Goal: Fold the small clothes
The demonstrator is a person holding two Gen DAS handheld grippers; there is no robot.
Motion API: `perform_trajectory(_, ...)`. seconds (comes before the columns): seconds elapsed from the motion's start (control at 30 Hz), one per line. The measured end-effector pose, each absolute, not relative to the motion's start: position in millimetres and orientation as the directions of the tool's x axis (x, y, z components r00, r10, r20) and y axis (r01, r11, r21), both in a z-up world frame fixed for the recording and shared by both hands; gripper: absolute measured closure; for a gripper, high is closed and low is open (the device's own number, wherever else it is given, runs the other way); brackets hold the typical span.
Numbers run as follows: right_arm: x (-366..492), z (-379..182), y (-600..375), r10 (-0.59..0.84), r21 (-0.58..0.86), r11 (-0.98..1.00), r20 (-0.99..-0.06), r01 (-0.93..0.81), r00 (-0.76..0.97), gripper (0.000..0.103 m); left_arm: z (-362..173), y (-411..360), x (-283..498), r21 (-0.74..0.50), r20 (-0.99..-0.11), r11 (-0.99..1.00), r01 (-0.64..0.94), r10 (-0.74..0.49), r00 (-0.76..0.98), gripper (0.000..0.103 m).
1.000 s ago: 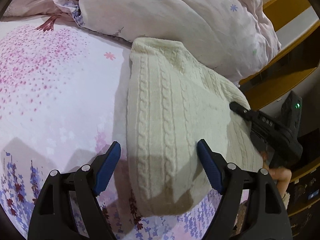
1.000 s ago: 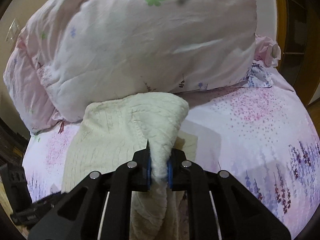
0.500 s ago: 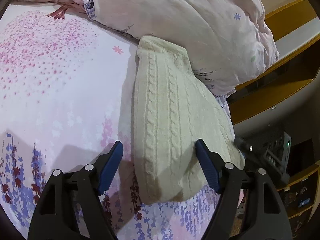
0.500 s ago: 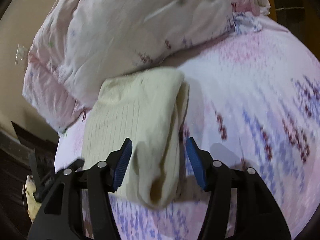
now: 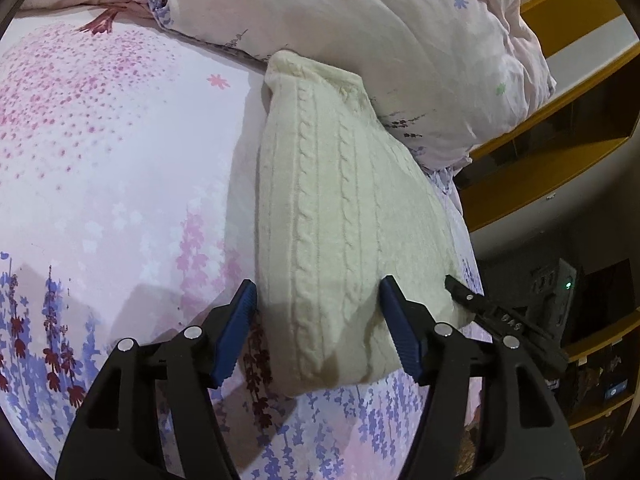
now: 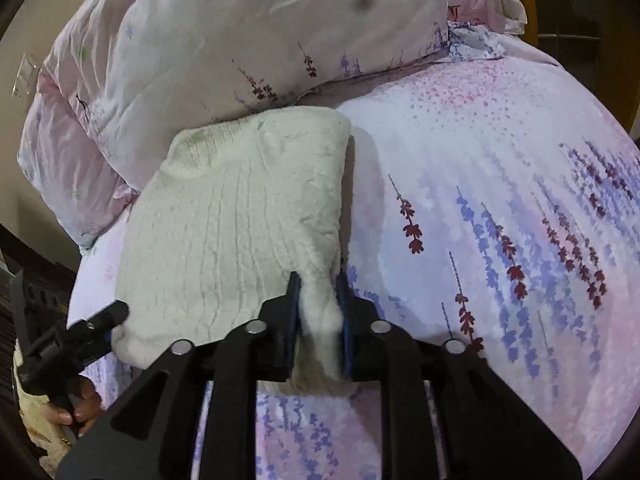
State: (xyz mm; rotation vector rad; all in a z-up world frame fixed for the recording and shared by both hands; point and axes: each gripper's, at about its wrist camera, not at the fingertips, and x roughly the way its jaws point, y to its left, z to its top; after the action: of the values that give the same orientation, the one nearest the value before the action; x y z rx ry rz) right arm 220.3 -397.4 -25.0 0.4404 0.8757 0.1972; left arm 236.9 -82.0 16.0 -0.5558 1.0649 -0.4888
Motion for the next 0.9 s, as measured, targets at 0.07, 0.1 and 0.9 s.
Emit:
perform_trajectory(0.07, 220, -14, -407, 0.371, 0.498, 0.867, -0.666, 0.016, 0.647, 0.052, 20, -77, 241, -0.646, -0.667, 0.757, 0.097, -0.622, 0.409, 0.038)
perform_trajectory(0.1, 223, -10, -412, 0.379, 0.517, 0.855, -0.652, 0.020, 0.657, 0.046, 22, -73, 245, -0.649, -0.666, 0.755, 0.088, -0.620, 0.415, 0.035)
perform_trajectory(0.9, 336, -25, -413, 0.285, 0.475, 0.867, -0.721, 0.152, 0.632, 0.094, 9, -78, 374, -0.627, -0.677, 0.779, 0.030, -0.564, 0.472, 0.089)
